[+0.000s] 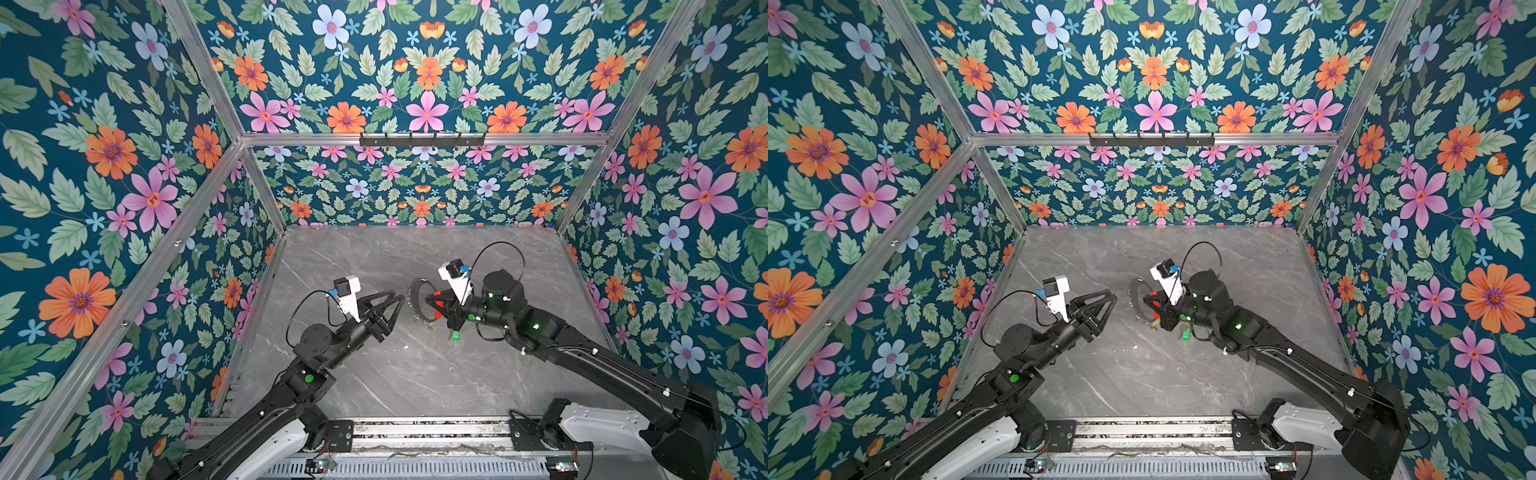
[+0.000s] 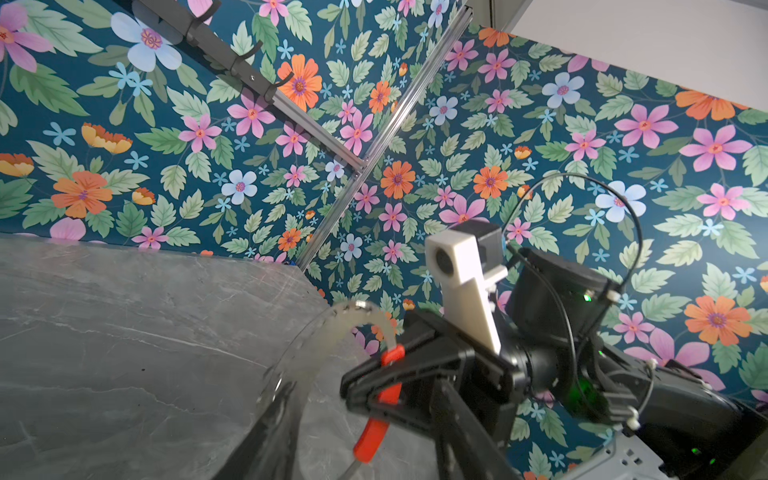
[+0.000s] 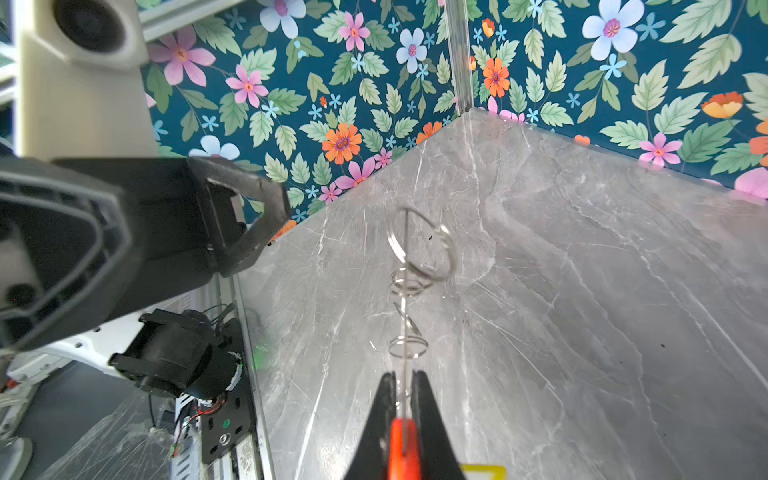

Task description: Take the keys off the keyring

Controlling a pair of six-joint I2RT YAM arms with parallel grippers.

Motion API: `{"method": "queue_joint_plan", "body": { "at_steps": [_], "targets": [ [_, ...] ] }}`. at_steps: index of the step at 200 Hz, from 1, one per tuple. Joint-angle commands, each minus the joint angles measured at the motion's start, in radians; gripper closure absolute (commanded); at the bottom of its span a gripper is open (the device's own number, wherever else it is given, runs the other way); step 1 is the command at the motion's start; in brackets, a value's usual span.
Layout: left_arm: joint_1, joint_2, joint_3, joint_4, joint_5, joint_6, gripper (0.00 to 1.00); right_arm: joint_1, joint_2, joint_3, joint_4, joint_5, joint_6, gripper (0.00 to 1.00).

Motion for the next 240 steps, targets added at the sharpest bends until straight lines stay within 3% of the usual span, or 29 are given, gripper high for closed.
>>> {"method": "queue_joint_plan", "body": {
  "at_steps": [1,25,45,103,153,226,240],
  "targets": [
    [0.014,0.006,-0.019,-0.017,0.122,0.022,0.44,-0.085,-0.043,0.006,-0.057,-0.247,0.01,1.0],
    [0.042,0.043,-0.042,0.088,0.288,-0.02,0.42,-0.18,-0.064,0.009,-0.057,-0.451,0.028,1.0],
    [0.046,0.077,-0.044,0.17,0.393,-0.046,0.41,-0.208,-0.058,0.014,-0.052,-0.553,0.029,1.0],
    [0.045,0.144,-0.016,0.204,0.446,-0.073,0.39,-0.208,-0.001,0.058,-0.038,-0.729,0.034,1.0],
    [0.046,0.217,-0.012,0.353,0.493,-0.147,0.69,-0.208,0.066,0.105,-0.074,-0.783,0.032,1.0],
    [0.045,0.282,-0.01,0.459,0.48,-0.224,0.97,-0.207,0.101,0.13,-0.087,-0.759,0.042,1.0],
    [0.046,0.29,-0.009,0.466,0.454,-0.242,1.0,-0.206,0.096,0.129,-0.072,-0.738,0.06,0.83]
  ]
}}
